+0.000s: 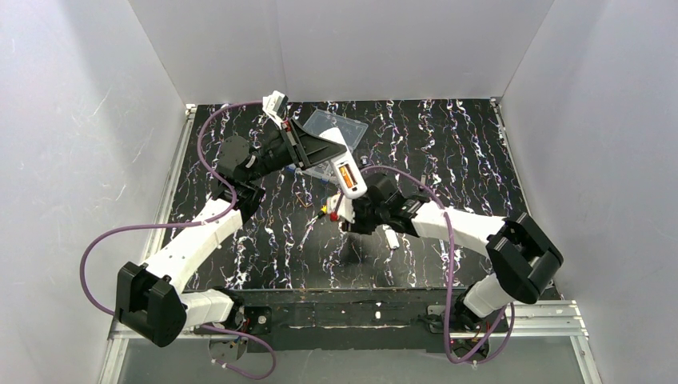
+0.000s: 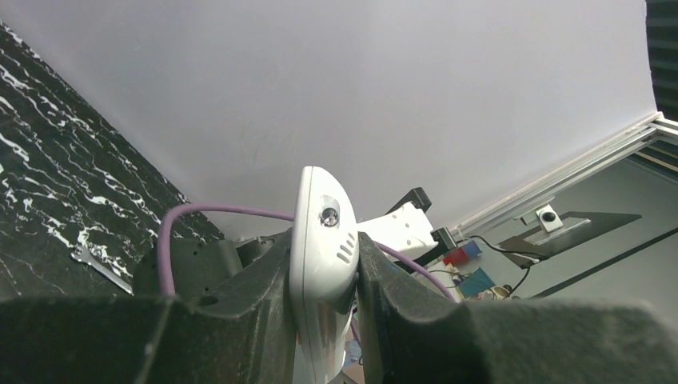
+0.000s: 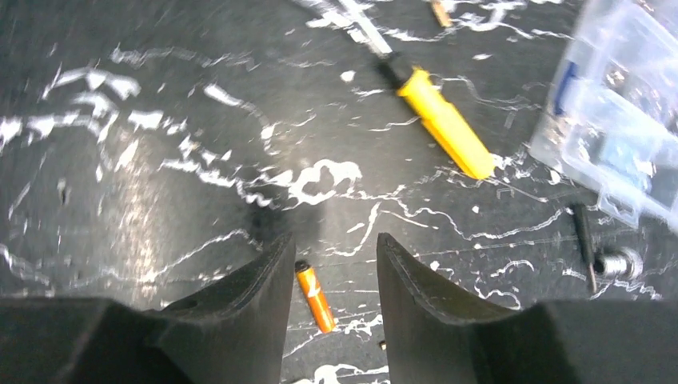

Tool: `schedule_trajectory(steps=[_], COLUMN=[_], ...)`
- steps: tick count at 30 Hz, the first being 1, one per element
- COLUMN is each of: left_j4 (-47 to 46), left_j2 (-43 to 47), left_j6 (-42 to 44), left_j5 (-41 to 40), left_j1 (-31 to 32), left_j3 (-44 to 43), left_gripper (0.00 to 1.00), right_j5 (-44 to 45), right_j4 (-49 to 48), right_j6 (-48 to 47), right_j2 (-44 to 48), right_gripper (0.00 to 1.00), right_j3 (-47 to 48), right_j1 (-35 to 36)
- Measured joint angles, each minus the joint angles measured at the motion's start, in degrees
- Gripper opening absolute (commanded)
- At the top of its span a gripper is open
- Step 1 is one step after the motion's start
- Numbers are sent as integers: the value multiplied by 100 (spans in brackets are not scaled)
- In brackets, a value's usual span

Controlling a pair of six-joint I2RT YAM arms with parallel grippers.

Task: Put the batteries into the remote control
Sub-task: Place the battery at the center of the board, then pick up the battery from the center of the board.

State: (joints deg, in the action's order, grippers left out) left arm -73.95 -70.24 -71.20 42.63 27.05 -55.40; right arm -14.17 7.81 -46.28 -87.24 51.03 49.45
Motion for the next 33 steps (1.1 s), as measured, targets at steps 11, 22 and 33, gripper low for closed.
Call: schedule_trajectory(steps=[11,22,33], left_j4=[-76,-68,59], left_j2=[0,0,125], left_j6=[-107,-129,-55], left_j5=[-48,-103,-151], left_j1=[0,0,0], left_j3=[-74,-74,-46], left_gripper=[0,0,0], right_j5=[1259,826,1349], right_j4=[-640,459,1679], right_j6=[4529,7632,10577], right_j2=[166,170,382], right_gripper=[45,66,64], right_j3=[396,1143,804], right_j1=[-605,-1690,-1578])
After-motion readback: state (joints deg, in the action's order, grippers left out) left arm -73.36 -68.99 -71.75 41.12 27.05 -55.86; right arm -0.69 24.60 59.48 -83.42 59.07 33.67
